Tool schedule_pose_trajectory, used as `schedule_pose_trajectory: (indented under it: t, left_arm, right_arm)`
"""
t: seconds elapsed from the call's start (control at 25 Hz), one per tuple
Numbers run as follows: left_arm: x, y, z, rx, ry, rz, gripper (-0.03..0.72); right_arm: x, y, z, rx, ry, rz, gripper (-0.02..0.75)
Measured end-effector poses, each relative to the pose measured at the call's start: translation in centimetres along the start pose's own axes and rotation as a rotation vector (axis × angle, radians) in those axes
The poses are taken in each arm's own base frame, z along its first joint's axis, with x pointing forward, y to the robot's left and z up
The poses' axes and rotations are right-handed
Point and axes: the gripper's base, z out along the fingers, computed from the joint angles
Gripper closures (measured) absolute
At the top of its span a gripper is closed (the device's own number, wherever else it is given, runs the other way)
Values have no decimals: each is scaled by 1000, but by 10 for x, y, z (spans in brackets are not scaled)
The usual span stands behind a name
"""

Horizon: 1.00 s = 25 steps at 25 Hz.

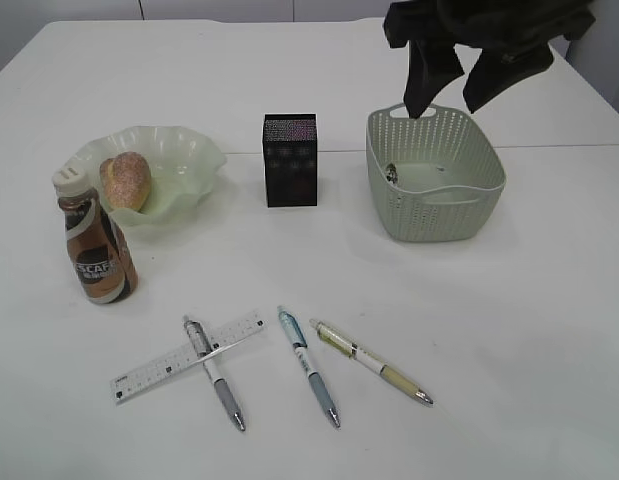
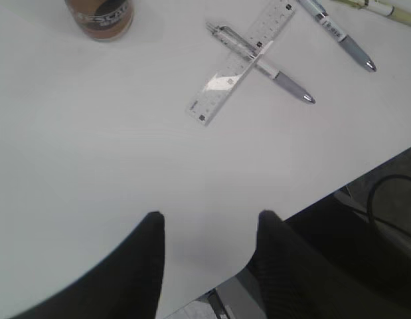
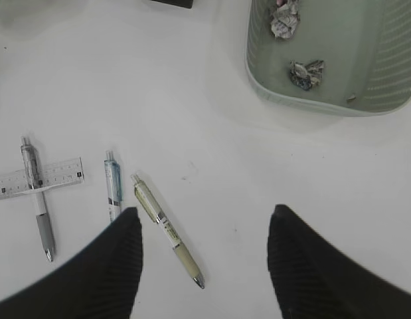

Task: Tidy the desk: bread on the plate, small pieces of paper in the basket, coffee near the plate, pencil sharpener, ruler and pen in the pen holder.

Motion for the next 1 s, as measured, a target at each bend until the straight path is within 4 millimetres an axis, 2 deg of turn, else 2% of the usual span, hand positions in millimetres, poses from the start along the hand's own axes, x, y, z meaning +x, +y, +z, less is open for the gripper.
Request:
schedule_pose_trajectory:
  t: [0.28, 0.4, 0.56, 0.68, 0.8, 1.0]
  left_arm:
    - [-19, -16, 23, -55, 117, 256, 317]
    - [-34, -28, 26, -109, 118, 375, 316]
    - [-58, -44, 42, -133, 137, 485, 315]
    - [-74, -53, 70, -118, 193, 526, 314]
    - [-81, -60, 102, -88, 262, 576, 310]
    - [-85, -68, 148, -25, 316, 637, 241]
  right_arm:
    - [0, 0, -1, 0, 0, 0, 271]
    - [0, 0, -1, 0, 0, 0, 271]
    - [0, 0, -1, 4, 1, -1, 271]
    - [0, -2, -1, 21, -1, -7, 271]
    - [0, -4, -1, 41, -5, -14, 271]
    - [0, -6, -1, 69, -7, -23, 271]
